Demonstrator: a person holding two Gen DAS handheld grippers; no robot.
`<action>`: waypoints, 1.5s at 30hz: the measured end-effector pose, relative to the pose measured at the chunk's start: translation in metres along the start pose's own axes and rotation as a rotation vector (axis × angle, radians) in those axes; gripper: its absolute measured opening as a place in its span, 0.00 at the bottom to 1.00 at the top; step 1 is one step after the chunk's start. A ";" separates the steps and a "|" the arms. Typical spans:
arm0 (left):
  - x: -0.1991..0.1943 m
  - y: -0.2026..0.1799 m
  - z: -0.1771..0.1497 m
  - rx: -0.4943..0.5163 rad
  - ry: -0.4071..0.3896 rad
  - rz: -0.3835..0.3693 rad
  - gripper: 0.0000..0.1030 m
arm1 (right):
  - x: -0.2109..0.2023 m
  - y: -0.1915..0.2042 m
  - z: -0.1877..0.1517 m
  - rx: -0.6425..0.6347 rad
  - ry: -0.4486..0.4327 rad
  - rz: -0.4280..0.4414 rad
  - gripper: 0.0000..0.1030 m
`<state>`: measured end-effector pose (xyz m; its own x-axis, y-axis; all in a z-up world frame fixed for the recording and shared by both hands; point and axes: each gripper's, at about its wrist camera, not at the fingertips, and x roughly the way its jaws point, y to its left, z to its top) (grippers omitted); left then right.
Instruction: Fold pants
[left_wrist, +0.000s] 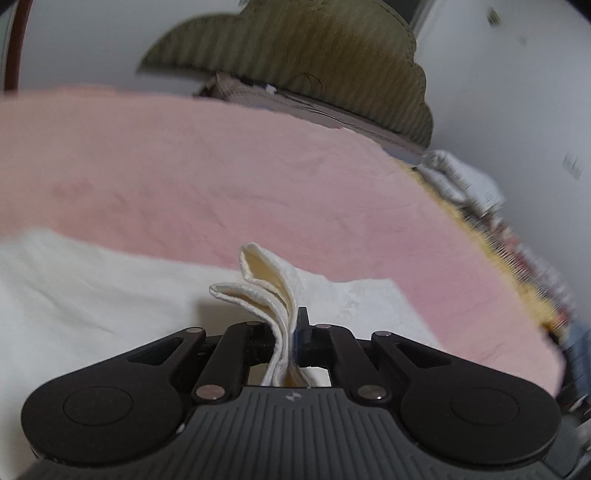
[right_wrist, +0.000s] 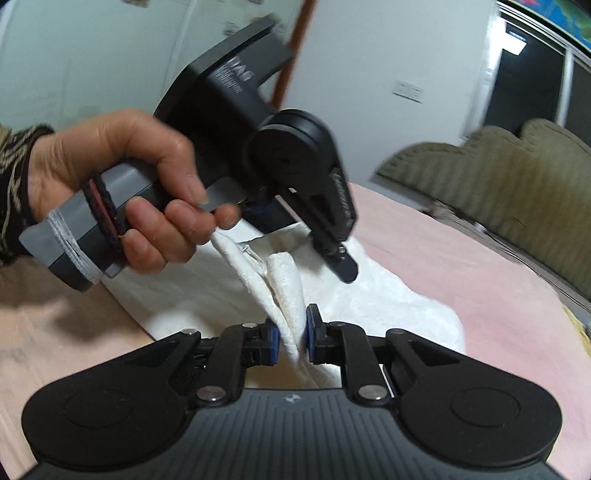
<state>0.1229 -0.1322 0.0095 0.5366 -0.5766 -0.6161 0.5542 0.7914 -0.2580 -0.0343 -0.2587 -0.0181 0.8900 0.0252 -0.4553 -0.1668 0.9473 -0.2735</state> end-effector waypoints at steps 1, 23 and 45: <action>-0.006 0.002 0.001 0.060 -0.017 0.055 0.07 | 0.007 0.008 0.007 -0.004 -0.005 0.027 0.13; -0.019 0.067 -0.028 0.105 0.034 0.241 0.37 | -0.028 -0.029 0.024 0.145 0.040 0.092 0.22; -0.098 0.104 -0.033 -0.166 -0.025 0.178 0.57 | 0.038 0.079 0.019 -0.228 0.071 0.169 0.24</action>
<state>0.1068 0.0130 0.0188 0.6333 -0.4278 -0.6450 0.3380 0.9025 -0.2668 -0.0053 -0.1763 -0.0407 0.8112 0.1464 -0.5661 -0.4082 0.8350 -0.3690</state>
